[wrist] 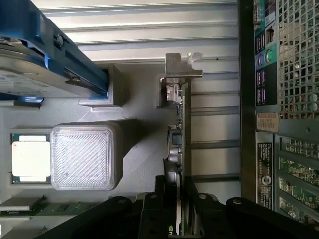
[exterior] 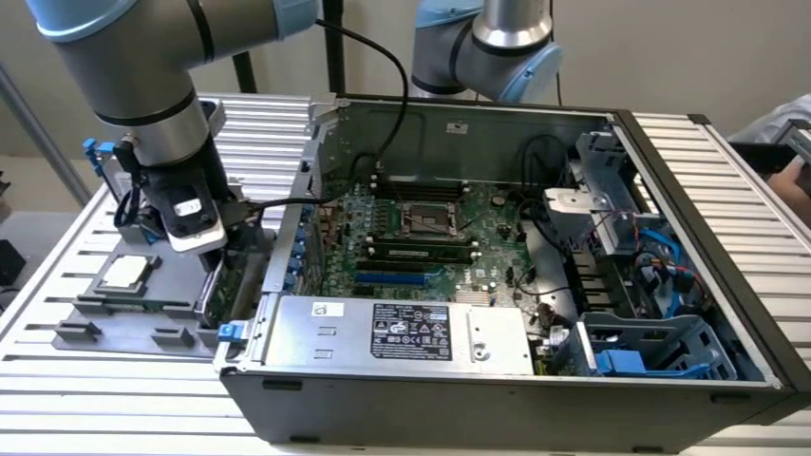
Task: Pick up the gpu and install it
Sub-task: 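Pick up the gpu and move the gpu toward the slot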
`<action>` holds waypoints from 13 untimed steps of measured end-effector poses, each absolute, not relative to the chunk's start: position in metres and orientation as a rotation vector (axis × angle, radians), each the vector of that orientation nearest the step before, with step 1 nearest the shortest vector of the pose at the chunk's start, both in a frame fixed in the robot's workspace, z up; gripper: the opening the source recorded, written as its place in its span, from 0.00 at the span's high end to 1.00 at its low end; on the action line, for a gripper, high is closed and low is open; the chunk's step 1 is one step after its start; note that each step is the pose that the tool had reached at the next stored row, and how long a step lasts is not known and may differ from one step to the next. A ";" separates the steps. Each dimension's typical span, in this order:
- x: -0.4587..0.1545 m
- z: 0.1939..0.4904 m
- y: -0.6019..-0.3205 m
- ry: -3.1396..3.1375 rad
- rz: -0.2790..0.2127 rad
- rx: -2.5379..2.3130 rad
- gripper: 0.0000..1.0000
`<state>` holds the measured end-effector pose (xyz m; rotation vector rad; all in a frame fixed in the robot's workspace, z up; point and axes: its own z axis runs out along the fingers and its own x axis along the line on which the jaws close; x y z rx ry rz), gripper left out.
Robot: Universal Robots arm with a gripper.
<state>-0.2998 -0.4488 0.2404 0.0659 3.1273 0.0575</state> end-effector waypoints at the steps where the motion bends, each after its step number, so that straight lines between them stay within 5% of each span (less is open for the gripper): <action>1: -0.300 0.240 -0.449 3.128 0.058 0.052 1.00; 13: -0.301 0.242 -0.449 3.129 0.058 0.005 1.00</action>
